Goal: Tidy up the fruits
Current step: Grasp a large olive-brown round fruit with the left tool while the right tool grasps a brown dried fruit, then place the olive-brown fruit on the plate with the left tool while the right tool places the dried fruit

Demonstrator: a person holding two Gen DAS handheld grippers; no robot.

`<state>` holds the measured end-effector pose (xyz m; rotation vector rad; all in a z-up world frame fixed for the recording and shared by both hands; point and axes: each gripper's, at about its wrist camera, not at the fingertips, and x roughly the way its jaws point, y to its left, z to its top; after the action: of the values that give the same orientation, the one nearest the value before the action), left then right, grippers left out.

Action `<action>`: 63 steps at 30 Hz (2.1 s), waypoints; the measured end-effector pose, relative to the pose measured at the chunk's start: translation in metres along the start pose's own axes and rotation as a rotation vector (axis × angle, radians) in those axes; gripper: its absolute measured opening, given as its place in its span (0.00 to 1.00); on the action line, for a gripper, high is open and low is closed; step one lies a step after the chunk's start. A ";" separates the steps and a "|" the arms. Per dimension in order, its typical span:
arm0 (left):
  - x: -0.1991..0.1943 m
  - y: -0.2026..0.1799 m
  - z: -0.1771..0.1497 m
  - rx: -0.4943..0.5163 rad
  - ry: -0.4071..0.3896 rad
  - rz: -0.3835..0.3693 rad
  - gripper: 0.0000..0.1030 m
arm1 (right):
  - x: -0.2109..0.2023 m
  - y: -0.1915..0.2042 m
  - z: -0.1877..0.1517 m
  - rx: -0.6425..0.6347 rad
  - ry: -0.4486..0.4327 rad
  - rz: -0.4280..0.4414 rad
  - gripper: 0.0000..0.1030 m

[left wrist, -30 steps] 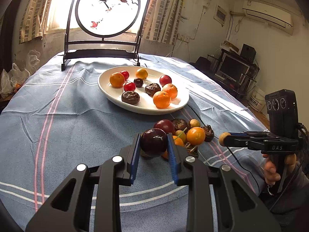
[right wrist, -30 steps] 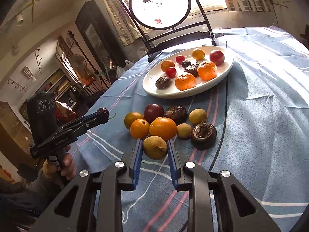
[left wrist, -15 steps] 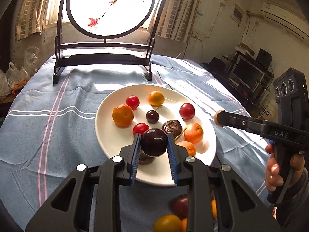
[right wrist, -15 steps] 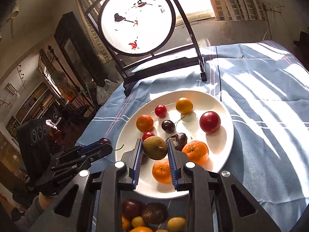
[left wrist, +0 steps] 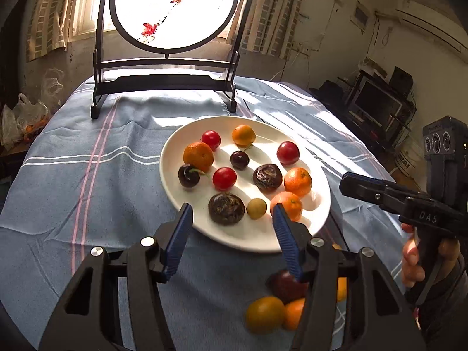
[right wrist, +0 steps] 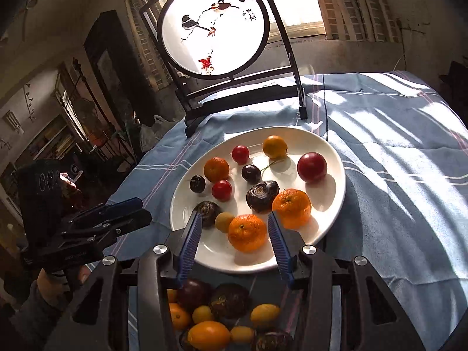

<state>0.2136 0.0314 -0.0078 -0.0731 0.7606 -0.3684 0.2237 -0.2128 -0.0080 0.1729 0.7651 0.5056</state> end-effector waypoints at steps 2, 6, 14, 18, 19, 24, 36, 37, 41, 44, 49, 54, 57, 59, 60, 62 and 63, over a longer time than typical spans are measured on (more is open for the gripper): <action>-0.015 -0.010 -0.023 0.062 0.018 0.001 0.54 | -0.018 0.000 -0.029 -0.024 -0.004 -0.016 0.48; -0.023 -0.023 -0.062 0.162 0.083 0.030 0.54 | -0.037 -0.007 -0.073 -0.007 -0.001 -0.005 0.49; -0.001 -0.042 -0.089 0.305 0.150 0.074 0.42 | -0.044 -0.026 -0.089 0.094 -0.020 0.089 0.50; 0.012 -0.047 -0.084 0.334 0.177 0.068 0.35 | -0.046 -0.030 -0.090 0.112 -0.034 0.111 0.50; 0.015 -0.047 -0.081 0.339 0.176 0.067 0.36 | -0.047 -0.028 -0.090 0.105 -0.034 0.109 0.50; 0.033 -0.045 -0.075 0.329 0.232 0.048 0.35 | -0.043 -0.026 -0.090 0.104 -0.012 0.077 0.53; -0.026 -0.005 -0.078 0.052 -0.012 -0.018 0.33 | -0.007 -0.003 -0.098 -0.051 0.200 -0.210 0.53; -0.025 -0.002 -0.077 0.037 -0.008 -0.027 0.33 | -0.003 0.003 -0.097 -0.081 0.212 -0.236 0.53; -0.025 -0.003 -0.077 0.034 -0.005 -0.035 0.33 | 0.007 0.013 -0.092 -0.170 0.219 -0.296 0.51; -0.026 -0.001 -0.077 0.026 -0.009 -0.041 0.33 | 0.014 0.008 -0.090 -0.149 0.247 -0.283 0.43; -0.028 0.005 -0.077 -0.004 -0.021 -0.052 0.33 | -0.001 0.012 -0.095 -0.124 0.187 -0.229 0.37; -0.033 -0.007 -0.075 0.048 -0.038 -0.050 0.33 | -0.027 0.005 -0.088 -0.086 0.118 -0.210 0.37; -0.029 -0.014 -0.063 0.065 -0.035 -0.053 0.33 | -0.040 -0.005 -0.066 -0.044 0.070 -0.168 0.37; -0.024 -0.017 -0.048 0.071 -0.037 -0.046 0.33 | -0.044 -0.009 -0.046 -0.026 0.041 -0.152 0.37; -0.021 -0.018 -0.039 0.073 -0.040 -0.042 0.33 | -0.042 -0.010 -0.034 -0.020 0.028 -0.137 0.37; -0.011 -0.020 -0.019 0.076 -0.038 -0.044 0.33 | -0.036 -0.009 -0.011 -0.017 0.005 -0.123 0.37; -0.004 -0.019 -0.009 0.074 -0.037 -0.035 0.33 | -0.030 -0.009 0.001 -0.016 -0.006 -0.119 0.37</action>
<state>0.1993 0.0156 -0.0079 -0.0241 0.7092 -0.4270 0.2097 -0.2355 0.0080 0.1132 0.7609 0.3981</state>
